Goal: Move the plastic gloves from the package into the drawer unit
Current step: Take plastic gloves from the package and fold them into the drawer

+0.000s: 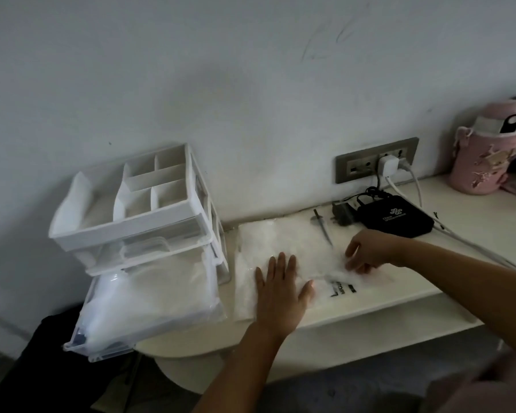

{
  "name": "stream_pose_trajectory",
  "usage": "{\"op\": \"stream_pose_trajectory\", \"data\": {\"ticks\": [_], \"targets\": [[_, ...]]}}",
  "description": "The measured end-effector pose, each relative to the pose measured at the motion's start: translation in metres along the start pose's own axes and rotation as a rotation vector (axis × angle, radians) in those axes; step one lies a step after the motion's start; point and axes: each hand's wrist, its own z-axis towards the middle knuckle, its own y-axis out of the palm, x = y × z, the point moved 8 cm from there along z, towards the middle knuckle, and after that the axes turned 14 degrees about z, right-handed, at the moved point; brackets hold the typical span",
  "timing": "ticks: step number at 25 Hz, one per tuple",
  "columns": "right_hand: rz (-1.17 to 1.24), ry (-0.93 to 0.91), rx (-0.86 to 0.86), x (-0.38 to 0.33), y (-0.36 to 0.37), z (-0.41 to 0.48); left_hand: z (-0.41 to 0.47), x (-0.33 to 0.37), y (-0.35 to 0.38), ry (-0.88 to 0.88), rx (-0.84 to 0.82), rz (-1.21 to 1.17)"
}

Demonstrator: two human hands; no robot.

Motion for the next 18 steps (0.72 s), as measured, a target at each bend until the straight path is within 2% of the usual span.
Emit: {"op": "stream_pose_trajectory", "data": {"ticks": [2, 9, 11, 14, 18], "targets": [[-0.034, -0.014, -0.001, 0.0, 0.001, 0.002, 0.0, 0.001, 0.003, 0.004, 0.083, 0.002], [-0.008, -0.031, 0.071, -0.003, -0.013, 0.006, -0.004, -0.002, 0.001, -0.036, 0.124, -0.047], [0.113, -0.035, 0.086, -0.003, -0.019, 0.004, -0.005, -0.002, 0.001, -0.037, 0.131, -0.051], [0.296, -0.13, 0.225, -0.007, -0.04, -0.004, -0.003, -0.002, 0.002, -0.025, 0.148, -0.065], [0.431, -0.226, 0.327, -0.018, -0.062, -0.019, -0.003, -0.002, 0.002, -0.028, 0.171, -0.045]]}}
